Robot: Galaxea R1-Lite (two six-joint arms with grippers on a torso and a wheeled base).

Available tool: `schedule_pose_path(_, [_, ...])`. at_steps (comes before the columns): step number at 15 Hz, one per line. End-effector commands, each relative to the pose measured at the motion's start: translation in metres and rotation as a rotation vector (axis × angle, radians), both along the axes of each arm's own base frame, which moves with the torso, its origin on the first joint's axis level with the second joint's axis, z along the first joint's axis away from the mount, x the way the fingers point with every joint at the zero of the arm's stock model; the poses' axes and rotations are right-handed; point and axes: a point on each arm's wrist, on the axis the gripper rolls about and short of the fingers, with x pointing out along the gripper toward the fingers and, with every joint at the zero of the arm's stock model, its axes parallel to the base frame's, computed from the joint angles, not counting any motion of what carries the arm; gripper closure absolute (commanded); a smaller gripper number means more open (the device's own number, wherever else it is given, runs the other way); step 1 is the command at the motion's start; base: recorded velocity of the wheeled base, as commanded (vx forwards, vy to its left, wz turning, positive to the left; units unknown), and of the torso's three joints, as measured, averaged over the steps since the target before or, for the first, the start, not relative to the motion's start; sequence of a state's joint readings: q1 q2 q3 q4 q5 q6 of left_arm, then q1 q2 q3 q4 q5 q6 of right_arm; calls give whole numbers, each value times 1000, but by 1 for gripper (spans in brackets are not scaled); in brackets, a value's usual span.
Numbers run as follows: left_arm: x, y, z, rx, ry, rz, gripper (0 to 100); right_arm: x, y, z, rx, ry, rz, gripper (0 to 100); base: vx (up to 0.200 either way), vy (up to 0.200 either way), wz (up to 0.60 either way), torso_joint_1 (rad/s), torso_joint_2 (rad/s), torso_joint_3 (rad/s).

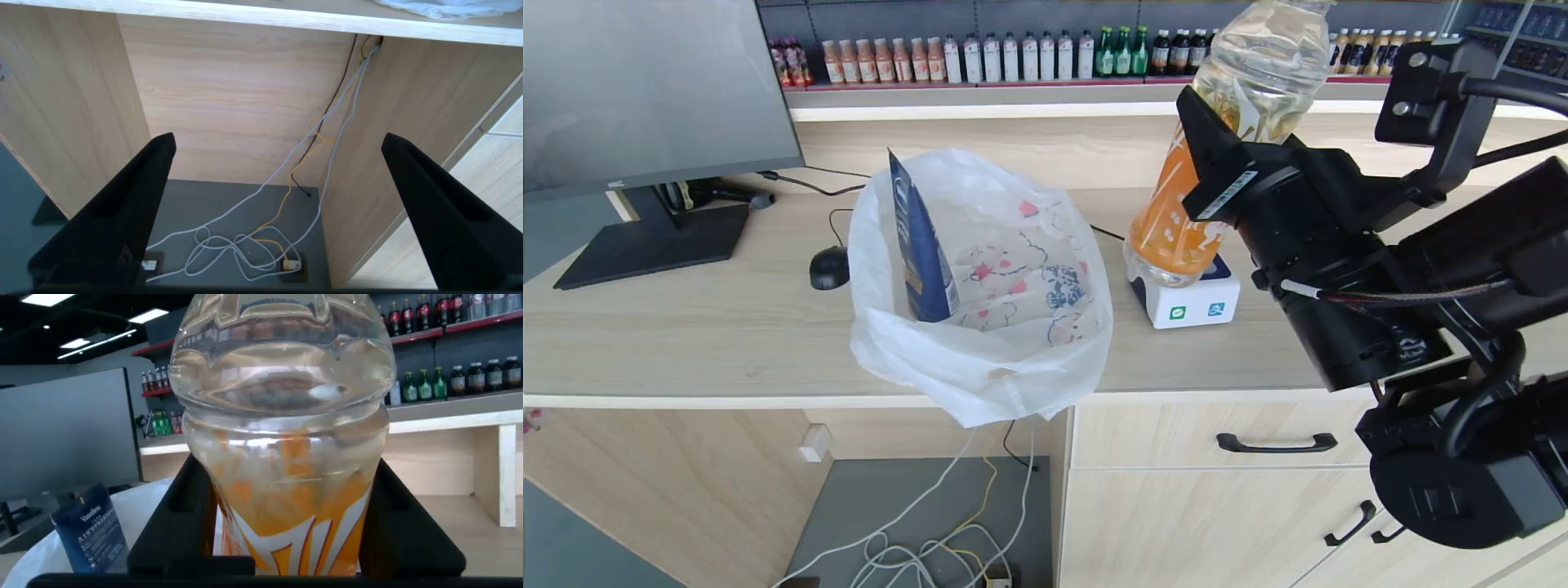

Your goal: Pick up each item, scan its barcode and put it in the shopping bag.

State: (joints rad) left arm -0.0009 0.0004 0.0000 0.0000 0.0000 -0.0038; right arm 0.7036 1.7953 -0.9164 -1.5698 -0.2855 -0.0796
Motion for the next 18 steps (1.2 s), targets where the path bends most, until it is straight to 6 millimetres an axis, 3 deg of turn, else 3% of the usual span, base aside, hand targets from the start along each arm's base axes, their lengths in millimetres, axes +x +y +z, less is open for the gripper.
schedule_pose_path(1, [0, 0, 0, 2, 0, -1, 0, 0, 0, 1, 2, -3, 1, 100, 0, 0, 0, 0, 0, 0])
schedule_pose_path(4, [0, 0, 0, 2, 0, -1, 0, -4, -4, 5, 5, -9, 2, 100, 0, 0, 0, 0, 0, 0])
schedule_pose_path(6, [0, 0, 0, 2, 0, -1, 0, 8, -13, 17, 48, -9, -1, 100, 0, 0, 0, 0, 0, 0])
schedule_pose_path(9, [0, 0, 0, 2, 0, -1, 0, 20, -6, 28, 139, 59, 87, 100, 0, 0, 0, 0, 0, 0])
schedule_pose_path(13, [0, 0, 0, 2, 0, -1, 0, 35, -6, 10, 272, 154, 173, 100, 0, 0, 0, 0, 0, 0])
schedule_pose_path(18, [0, 0, 0, 2, 0, -1, 0, 68, -46, -3, 524, 223, 132, 100, 0, 0, 0, 0, 0, 0])
